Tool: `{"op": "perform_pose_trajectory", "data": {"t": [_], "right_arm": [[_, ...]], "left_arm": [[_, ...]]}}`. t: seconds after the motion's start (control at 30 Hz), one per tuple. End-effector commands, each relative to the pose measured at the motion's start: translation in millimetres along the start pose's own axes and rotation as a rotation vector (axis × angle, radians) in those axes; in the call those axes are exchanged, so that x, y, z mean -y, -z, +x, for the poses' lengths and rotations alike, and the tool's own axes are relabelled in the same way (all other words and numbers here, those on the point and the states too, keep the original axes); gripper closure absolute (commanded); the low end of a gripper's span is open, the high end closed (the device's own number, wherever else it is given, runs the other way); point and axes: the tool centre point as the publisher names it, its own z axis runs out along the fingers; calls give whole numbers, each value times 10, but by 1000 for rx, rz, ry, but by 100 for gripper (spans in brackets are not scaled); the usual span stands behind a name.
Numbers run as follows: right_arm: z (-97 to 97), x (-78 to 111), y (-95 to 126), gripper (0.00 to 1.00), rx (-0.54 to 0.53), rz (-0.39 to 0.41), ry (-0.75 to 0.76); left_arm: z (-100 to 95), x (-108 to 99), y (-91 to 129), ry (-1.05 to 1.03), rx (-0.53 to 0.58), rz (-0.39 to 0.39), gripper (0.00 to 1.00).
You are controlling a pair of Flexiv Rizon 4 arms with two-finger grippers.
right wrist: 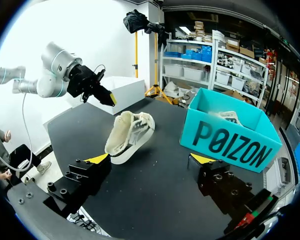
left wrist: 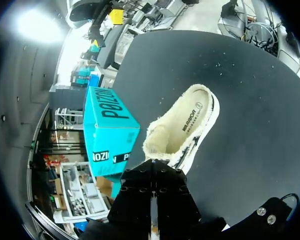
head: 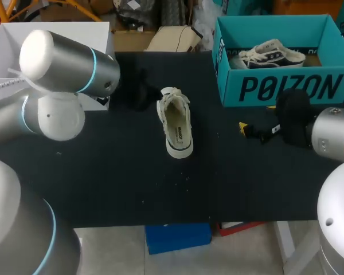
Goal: Take the shoe out of the shoebox, open the shoe tongue, remove and reinsert the insole, then place the shoe into the shoebox
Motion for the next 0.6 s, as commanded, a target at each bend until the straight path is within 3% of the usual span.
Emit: {"op": "perform_pose_trajectory", "data": {"t": [0.03,0.33,0.6], "right_arm": [[4,1,-4,0,0,2,-1],[4,1,-4,0,0,2,-1],[4,1,-4,0,0,2,-1]], "left_arm": [[-10,-35,-66,-3,52,-7,100],[-102,-299,-168,27,41,-49,100],[-189,-424,-392,14,21,-16,100]]}}
